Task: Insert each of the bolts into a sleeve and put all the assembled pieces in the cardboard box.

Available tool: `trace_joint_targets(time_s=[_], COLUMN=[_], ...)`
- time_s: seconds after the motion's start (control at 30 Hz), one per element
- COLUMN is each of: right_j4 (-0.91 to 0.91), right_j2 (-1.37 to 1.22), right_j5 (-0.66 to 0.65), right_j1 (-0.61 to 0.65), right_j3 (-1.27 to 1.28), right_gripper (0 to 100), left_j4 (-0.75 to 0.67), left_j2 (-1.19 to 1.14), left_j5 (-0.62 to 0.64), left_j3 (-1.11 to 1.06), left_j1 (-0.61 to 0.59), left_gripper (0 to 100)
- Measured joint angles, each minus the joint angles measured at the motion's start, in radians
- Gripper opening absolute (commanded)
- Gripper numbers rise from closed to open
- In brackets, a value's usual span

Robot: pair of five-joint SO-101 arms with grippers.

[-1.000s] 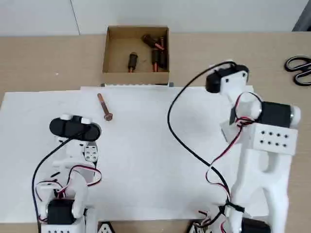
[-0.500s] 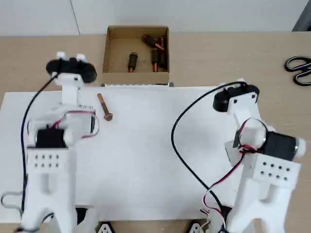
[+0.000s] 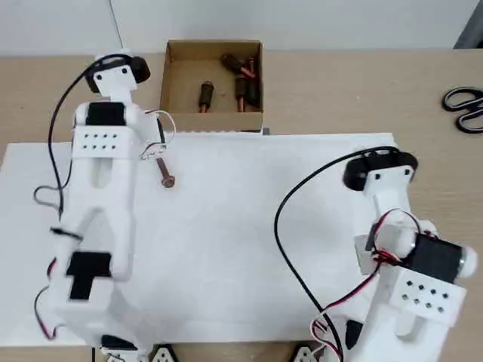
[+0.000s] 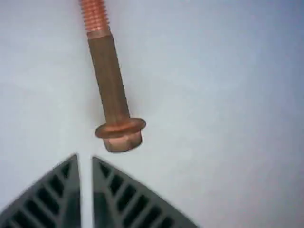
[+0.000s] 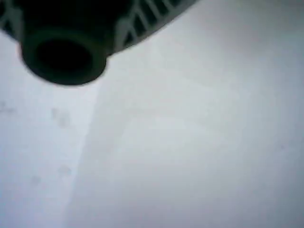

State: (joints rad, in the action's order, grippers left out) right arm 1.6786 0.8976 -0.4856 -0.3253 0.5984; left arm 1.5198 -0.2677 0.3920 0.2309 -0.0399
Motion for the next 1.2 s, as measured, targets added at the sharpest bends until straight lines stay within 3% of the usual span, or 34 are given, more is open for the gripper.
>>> trace_joint_targets(time_s=[0.3, 0.47, 1.0, 1.2], right_j4=[0.0, 0.0, 0.0, 0.0], right_j2=[0.003, 0.003, 0.006, 0.006], right_j5=[0.0, 0.0, 0.0, 0.0], right_j1=[-0.16, -0.187, -0.187, -0.187], right_j3=[0.0, 0.0, 0.0, 0.003], right_gripper=[0.3, 0.3, 0.3, 0.3], left_j4=[0.15, 0.198, 0.204, 0.204], left_j2=[-0.364, -0.499, -0.542, -0.542], left_j5=[0.043, 0.043, 0.043, 0.043], left_j3=[0.44, 0.606, 0.612, 0.58], left_j1=[0.0, 0.002, 0.081, 0.054], left_gripper=[1, 4, 11, 11])
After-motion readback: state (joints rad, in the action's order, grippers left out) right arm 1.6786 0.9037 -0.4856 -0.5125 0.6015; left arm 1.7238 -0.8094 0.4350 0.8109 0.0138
